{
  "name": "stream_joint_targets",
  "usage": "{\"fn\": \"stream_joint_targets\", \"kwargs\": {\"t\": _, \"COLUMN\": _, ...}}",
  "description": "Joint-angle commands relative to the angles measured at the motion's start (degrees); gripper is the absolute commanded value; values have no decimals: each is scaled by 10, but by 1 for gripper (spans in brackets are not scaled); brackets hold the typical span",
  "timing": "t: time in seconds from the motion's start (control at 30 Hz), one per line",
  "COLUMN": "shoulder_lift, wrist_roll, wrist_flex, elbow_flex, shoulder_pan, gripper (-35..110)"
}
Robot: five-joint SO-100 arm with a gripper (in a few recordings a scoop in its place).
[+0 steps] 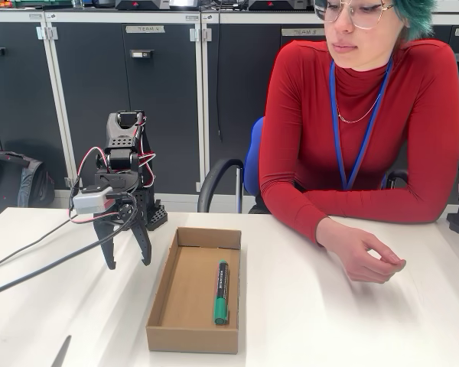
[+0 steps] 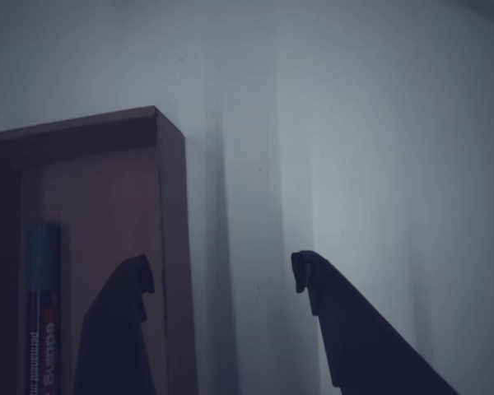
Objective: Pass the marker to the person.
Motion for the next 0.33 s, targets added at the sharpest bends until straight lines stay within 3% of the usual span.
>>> {"fn": "stream_joint_targets", "kwargs": {"t": 0.0, "shoulder_lift": 35, "wrist_roll": -3, "wrist_flex": -6, "elbow_flex": -4, "shoulder_pan": -4, "gripper": 38}}
{"fn": "stream_joint_targets", "kwargs": {"t": 0.3, "shoulder_lift": 65, "wrist_roll": -4, "wrist_flex": -2, "elbow_flex": 19, "shoulder_pan": -11, "gripper": 38}}
